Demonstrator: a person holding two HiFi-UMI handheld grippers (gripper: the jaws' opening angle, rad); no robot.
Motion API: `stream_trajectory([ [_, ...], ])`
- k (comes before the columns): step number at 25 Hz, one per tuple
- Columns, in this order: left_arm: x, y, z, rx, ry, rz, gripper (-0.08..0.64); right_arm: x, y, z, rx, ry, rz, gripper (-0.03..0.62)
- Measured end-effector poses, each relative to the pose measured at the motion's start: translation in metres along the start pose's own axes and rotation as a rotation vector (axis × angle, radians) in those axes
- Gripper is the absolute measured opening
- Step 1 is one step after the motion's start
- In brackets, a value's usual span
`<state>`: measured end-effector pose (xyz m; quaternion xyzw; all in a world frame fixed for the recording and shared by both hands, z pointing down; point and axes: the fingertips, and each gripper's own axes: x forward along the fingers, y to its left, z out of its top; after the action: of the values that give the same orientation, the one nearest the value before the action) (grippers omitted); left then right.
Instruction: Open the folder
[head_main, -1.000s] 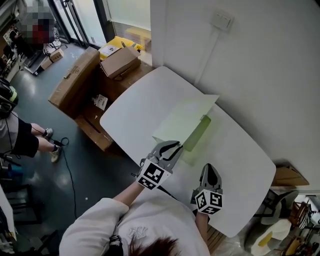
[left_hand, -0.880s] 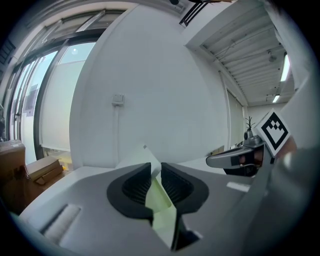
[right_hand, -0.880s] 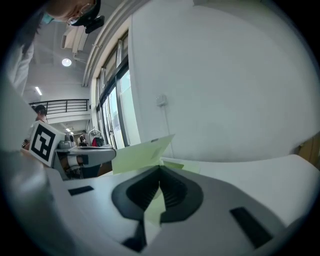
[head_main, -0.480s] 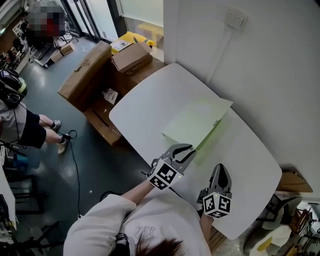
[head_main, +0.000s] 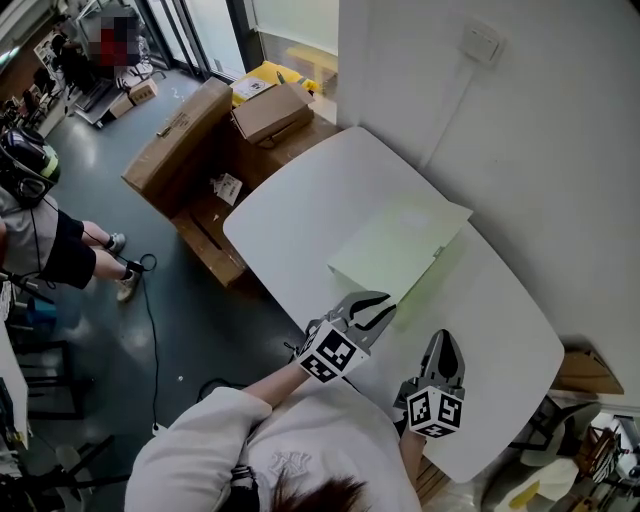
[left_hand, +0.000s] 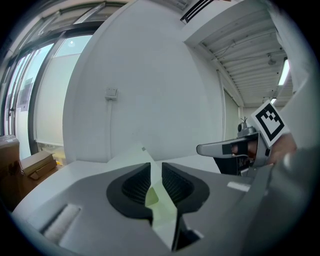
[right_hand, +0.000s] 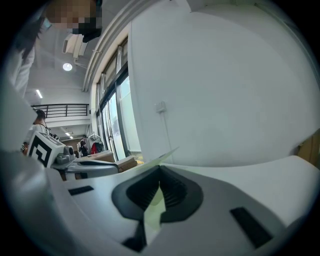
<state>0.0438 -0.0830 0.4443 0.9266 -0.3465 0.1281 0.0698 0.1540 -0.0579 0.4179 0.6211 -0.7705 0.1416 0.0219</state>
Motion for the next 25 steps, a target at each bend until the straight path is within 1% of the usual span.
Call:
stream_trajectory([
  [3,-0.005,-0.001,0.005,0.006,-0.02,0.009,0.057,-0.002,0.003,0.001,-0.005,-0.002,0.009,0.006],
  [6,-0.009,0.006,0.013,0.013,-0.03,0.034,0.057,0.0,0.006,0.0,-0.01,0.004,0.021,0.006],
  [11,-0.014,0.016,0.015,-0.003,-0.039,0.075,0.054,-0.001,0.006,-0.004,-0.014,0.015,0.031,0.007],
  [14,-0.015,0.019,0.018,-0.002,-0.047,0.09,0.009,-0.002,0.005,-0.004,-0.016,0.015,0.034,0.006],
  [20,-0.02,0.022,0.023,-0.015,-0.047,0.125,0.008,-0.007,0.004,-0.002,-0.015,0.006,0.042,0.006],
  [25,-0.031,0.024,0.033,-0.019,-0.073,0.162,0.008,-0.014,0.004,0.003,-0.009,-0.015,0.044,0.006],
])
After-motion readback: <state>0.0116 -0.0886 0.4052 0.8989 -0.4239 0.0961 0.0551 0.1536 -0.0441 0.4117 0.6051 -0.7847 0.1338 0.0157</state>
